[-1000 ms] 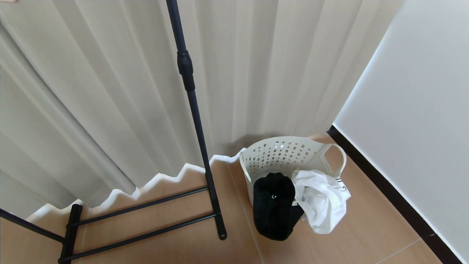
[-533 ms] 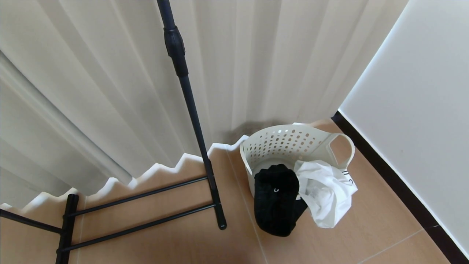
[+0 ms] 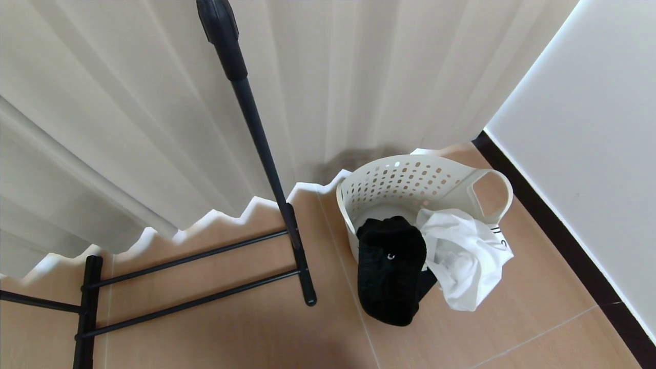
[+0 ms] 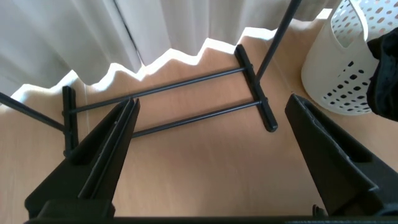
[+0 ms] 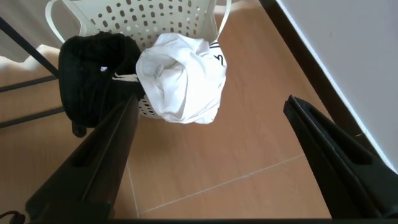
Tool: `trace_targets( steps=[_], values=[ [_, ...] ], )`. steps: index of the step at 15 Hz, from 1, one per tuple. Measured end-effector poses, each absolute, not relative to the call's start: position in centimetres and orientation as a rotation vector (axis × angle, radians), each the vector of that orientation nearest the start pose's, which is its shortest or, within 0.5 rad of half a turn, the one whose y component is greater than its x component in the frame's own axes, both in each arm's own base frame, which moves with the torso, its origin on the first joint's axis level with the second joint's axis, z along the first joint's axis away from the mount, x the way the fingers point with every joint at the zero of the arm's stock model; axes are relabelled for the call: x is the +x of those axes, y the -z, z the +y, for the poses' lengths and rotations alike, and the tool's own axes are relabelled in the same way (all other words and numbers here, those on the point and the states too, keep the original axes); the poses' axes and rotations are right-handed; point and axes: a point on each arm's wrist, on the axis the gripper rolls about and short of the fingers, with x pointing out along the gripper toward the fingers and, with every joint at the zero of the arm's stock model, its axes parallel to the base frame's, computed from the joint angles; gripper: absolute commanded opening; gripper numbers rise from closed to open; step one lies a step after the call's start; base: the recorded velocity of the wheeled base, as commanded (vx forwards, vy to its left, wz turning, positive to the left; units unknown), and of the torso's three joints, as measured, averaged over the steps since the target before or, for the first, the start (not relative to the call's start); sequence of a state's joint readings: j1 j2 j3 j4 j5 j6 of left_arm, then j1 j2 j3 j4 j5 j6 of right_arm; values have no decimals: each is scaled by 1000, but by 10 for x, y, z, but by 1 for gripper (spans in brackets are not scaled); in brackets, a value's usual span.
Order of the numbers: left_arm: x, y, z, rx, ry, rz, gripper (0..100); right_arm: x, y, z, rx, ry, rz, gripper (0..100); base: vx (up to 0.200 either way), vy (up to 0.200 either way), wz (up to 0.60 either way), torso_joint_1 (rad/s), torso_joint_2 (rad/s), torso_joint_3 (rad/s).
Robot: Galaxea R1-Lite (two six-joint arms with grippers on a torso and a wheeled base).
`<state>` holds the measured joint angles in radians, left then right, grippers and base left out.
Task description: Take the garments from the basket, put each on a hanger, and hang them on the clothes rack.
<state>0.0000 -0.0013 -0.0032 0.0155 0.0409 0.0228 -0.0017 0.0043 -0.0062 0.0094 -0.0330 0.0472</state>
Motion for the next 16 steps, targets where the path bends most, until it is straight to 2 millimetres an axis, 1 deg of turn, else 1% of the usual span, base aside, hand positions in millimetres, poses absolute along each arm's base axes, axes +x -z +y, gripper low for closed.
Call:
trace_targets(
  steps=[3,6,8,10,11,13,14,16],
  values=[
    [-23,-75,1,24,-41,12,100,-23,-76,-1,41,33,9,100,0,0,0,2,7,-146],
    [-23,-75,1,26,-41,12,100,-22,-76,-1,30,28,24,100,0,0,0,-1,-1,-20],
    [-23,-75,1,26,-41,11,100,-19,-77,-1,25,8,74,100,0,0,0,0,0,0],
    [-23,-75,1,26,-41,12,100,-11,-79,-1,15,-7,172,100,0,0,0,0,0,0],
    [-23,-75,1,26,-41,12,100,-5,-82,-1,8,-23,231,100,0,0,0,0,0,0],
    [-23,-75,1,26,-41,11,100,14,-95,1,-18,-64,355,100,0,0,0,0,0,0],
    [-23,-75,1,26,-41,12,100,27,-104,2,-47,-84,415,100,0,0,0,0,0,0],
    [-23,-75,1,26,-41,12,100,62,-121,9,-176,-127,531,100,0,0,0,0,0,0]
  ],
)
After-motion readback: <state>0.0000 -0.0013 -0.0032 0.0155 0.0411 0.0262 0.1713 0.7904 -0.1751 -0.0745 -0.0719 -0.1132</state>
